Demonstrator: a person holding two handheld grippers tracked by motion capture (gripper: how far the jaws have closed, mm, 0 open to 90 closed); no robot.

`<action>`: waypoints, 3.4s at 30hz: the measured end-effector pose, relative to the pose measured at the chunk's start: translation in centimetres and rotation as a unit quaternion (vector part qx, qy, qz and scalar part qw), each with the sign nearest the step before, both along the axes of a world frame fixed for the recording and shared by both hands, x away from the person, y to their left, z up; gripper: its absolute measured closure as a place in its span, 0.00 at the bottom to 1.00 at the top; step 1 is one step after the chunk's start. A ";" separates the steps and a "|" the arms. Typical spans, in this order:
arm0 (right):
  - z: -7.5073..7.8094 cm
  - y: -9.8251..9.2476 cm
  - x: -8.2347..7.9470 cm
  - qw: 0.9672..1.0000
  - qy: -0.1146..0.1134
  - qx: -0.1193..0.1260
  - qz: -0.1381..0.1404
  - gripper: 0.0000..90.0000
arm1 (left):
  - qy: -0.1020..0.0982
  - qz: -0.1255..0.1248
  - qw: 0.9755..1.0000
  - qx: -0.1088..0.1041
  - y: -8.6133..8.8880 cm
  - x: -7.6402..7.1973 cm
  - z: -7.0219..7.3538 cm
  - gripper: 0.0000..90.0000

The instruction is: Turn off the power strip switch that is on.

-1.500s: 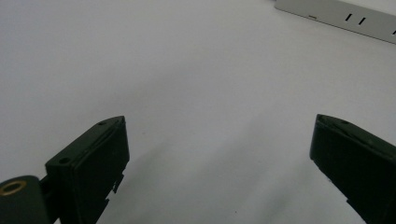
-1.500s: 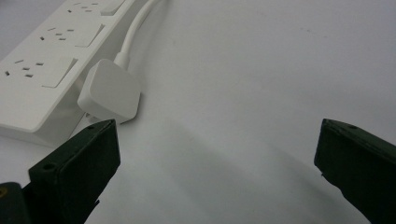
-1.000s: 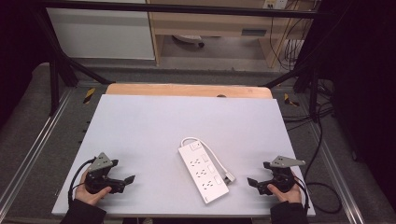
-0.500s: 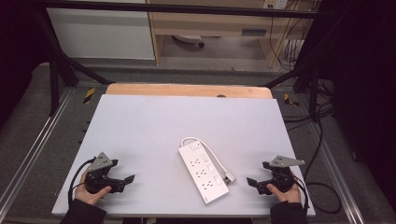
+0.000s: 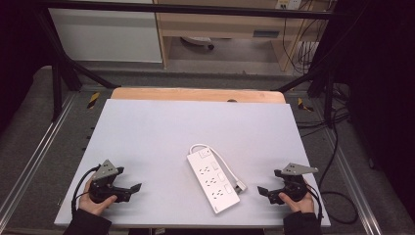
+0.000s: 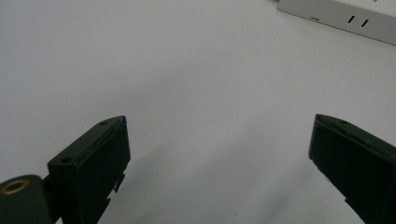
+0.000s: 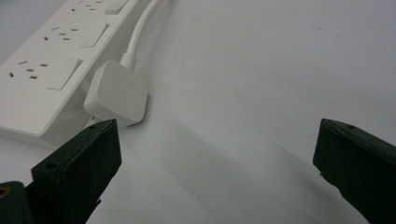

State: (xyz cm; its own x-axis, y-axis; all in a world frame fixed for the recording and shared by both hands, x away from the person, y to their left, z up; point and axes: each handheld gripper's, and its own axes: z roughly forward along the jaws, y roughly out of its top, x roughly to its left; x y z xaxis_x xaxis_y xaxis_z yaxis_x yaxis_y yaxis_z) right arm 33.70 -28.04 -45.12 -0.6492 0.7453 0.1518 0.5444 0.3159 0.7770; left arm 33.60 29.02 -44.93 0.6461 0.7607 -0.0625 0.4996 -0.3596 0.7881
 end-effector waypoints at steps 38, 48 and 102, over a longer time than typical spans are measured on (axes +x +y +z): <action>0.7 1.1 0.2 1.000 -0.002 -0.001 0.011 0.02 | -0.002 0.004 1.000 0.000 0.1 0.0 0.0 0.06; 1.0 1.4 0.3 1.000 -0.004 0.004 0.011 0.03 | -0.002 0.004 1.000 -0.001 0.1 0.0 0.0 0.06; 3.5 5.5 0.9 0.999 -0.011 0.023 0.044 0.27 | -0.003 0.008 1.000 -0.003 0.2 0.0 0.0 0.07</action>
